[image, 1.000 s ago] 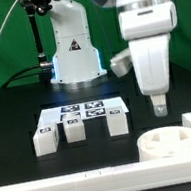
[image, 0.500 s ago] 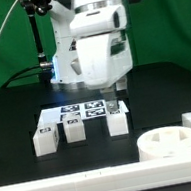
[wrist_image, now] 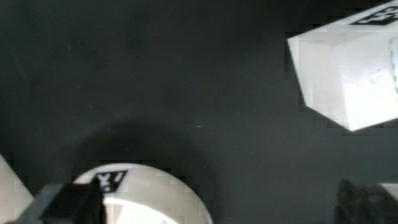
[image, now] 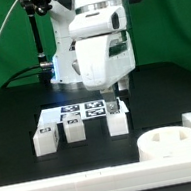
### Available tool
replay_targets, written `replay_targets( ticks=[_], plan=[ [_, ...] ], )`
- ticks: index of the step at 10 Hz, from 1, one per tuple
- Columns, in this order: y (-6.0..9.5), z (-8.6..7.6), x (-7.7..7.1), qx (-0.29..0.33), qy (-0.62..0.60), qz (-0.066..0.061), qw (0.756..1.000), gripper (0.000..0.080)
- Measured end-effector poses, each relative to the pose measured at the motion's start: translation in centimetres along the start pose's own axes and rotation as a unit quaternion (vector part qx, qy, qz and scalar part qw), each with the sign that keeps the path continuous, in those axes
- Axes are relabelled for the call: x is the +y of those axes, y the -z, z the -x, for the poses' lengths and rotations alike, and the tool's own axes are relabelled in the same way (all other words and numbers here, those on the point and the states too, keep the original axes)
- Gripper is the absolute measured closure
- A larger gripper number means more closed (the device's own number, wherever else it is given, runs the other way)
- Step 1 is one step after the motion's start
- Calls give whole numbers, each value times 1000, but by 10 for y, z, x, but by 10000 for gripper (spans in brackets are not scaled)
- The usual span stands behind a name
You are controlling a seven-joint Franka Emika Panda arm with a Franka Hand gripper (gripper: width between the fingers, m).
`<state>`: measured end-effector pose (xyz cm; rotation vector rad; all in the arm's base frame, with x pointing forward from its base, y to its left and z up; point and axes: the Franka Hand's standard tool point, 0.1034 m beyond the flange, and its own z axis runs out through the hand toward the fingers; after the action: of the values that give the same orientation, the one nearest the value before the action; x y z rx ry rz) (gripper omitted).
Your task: Assemble stool
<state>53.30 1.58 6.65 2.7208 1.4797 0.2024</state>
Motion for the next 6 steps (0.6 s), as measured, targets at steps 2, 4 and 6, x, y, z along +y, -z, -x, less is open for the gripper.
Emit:
replay_targets(
  ticks=[2, 4, 6],
  plan=[
    [2, 13, 6, 15, -119, 24, 993, 150],
    [-4, 21, -3, 26, -203, 26, 978, 150],
    [-4, 19, -2, 29, -252, 23, 967, 150]
  ],
)
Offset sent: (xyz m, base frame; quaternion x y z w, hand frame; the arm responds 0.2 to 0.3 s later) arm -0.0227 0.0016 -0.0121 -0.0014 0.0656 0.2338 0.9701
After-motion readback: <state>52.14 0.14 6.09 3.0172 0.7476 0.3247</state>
